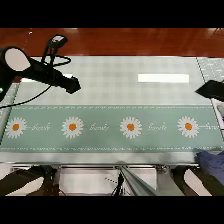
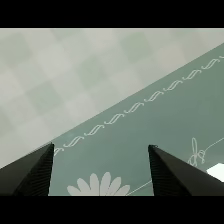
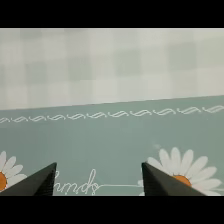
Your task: Fold the shirts.
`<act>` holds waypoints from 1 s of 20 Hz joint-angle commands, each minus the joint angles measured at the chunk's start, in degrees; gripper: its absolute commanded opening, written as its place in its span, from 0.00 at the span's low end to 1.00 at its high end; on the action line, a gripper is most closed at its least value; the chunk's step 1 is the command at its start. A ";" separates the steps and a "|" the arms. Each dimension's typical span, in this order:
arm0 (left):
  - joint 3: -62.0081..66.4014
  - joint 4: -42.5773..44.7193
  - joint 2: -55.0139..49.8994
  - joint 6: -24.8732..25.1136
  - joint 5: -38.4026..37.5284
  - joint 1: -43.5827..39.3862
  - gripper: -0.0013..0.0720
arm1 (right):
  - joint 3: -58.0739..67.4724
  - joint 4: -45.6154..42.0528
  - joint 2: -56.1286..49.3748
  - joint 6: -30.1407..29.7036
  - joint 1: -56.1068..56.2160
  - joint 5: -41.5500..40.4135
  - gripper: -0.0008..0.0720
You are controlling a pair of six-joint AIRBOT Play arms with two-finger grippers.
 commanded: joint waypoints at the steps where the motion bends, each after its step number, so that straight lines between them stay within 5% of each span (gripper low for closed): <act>1: 0.02 7.17 -0.35 -7.04 -0.52 -1.27 1.00 | 0.07 -9.03 -5.16 4.85 13.57 -4.90 0.85; 20: 0.02 7.52 -0.37 -7.65 -0.48 -1.36 1.00 | 0.07 -10.51 -6.67 5.25 18.88 -6.56 0.85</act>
